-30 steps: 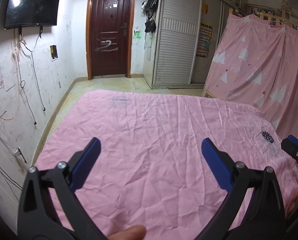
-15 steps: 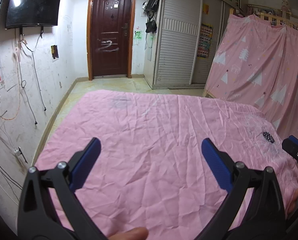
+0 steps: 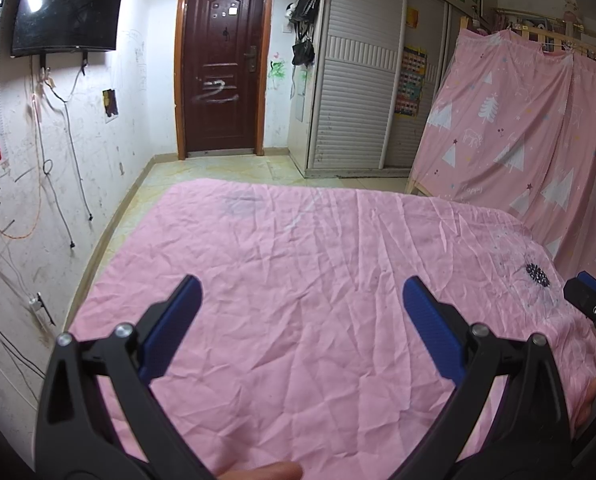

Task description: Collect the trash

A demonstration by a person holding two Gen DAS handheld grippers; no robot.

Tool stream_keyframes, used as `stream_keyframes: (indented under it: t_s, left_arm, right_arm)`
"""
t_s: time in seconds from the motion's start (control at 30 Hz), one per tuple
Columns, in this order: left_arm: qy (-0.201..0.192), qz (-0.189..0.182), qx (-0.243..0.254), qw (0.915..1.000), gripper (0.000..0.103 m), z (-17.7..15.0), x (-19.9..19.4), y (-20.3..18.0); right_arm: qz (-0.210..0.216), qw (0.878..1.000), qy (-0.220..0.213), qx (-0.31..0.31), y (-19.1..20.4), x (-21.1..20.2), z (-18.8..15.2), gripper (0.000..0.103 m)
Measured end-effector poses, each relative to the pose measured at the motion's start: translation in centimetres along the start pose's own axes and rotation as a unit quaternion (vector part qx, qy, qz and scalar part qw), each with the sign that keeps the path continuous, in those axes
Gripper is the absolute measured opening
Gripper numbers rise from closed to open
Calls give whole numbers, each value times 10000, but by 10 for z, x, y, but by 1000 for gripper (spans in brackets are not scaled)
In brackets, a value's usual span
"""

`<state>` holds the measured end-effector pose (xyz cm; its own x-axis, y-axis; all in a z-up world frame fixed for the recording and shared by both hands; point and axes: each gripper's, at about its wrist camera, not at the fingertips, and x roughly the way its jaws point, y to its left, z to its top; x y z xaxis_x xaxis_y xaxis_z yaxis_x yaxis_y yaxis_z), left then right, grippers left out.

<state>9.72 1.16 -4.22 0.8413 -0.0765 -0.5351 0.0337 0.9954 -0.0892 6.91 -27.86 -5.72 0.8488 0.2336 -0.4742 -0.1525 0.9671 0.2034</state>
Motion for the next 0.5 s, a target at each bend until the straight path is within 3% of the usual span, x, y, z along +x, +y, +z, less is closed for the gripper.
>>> stream_keyframes:
  t_s: [0.5]
  left_arm:
    - [-14,-35,55,10000,96,-2,-1,-1]
  right_arm:
    - [-7,10000,12,4,0,-1,0,94]
